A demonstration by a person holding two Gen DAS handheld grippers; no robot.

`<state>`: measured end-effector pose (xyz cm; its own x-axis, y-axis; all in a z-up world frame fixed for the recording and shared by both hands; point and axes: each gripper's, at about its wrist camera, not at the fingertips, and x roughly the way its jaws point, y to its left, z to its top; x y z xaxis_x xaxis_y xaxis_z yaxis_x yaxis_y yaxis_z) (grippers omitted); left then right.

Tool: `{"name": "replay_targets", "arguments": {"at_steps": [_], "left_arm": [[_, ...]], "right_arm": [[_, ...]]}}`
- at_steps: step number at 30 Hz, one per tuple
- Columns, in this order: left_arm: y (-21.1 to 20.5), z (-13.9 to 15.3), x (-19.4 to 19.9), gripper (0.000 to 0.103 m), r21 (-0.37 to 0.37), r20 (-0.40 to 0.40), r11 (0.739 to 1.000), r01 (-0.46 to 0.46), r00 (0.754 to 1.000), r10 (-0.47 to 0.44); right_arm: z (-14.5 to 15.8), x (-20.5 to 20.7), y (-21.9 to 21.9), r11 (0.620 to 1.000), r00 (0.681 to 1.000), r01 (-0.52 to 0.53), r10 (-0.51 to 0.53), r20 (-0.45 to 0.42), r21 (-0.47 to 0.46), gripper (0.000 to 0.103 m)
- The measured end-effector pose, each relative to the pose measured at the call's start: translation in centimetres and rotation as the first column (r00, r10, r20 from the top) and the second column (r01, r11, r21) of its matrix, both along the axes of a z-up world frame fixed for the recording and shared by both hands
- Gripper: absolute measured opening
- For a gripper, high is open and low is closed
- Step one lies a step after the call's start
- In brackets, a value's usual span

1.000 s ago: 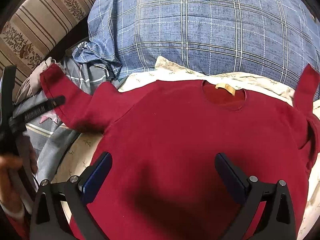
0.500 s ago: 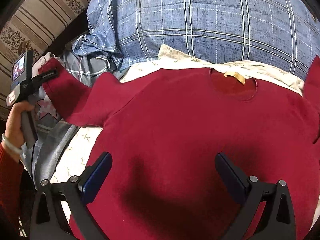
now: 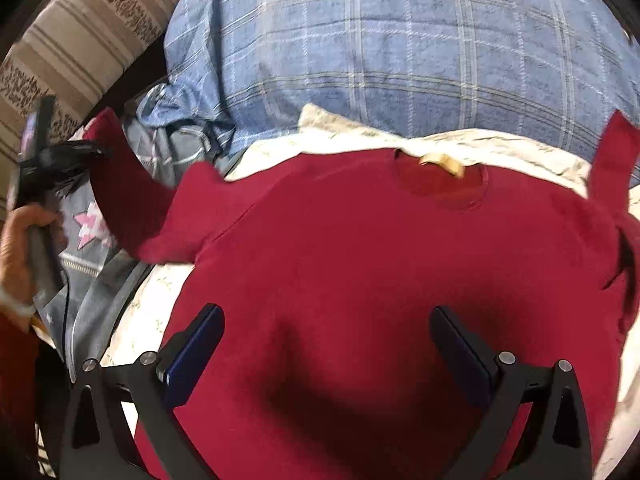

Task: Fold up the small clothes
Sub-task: 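Close the left tool on the red sleeve cuff, then fold the held sleeve across the sweater body and open the left tool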

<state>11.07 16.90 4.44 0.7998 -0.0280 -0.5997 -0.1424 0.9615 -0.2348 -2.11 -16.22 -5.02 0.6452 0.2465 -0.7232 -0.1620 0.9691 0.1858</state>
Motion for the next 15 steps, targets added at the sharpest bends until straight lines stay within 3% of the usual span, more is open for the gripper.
{"name": "replay_targets", "arguments": {"at_steps": [3,7,12,15], "left_arm": [[-5.0,2.2,-1.6,0.007,-0.064,0.055,0.983,0.170,0.985,-0.167],[-14.1,2.7,-3.0,0.007,-0.091,0.077,0.922,0.378,0.925,-0.372],[-22.9,-2.5,-2.4,0.007,-0.136,-0.029,0.862,0.489,0.868,-0.496],[-27.2,-6.6,-2.1,0.007,-0.137,-0.121,0.825,0.549,0.817,-0.564]], "right_arm": [[1.2,0.0,-2.3,0.999,0.998,0.050,-0.051,0.026,0.020,0.103],[2.4,-0.2,-6.0,0.992,0.990,0.124,-0.124,0.061,0.010,0.103],[2.2,-0.3,-11.0,0.975,0.974,0.224,-0.223,0.047,-0.001,0.103],[1.3,0.1,-13.0,0.969,0.969,0.248,-0.248,0.005,0.002,0.103]]}}
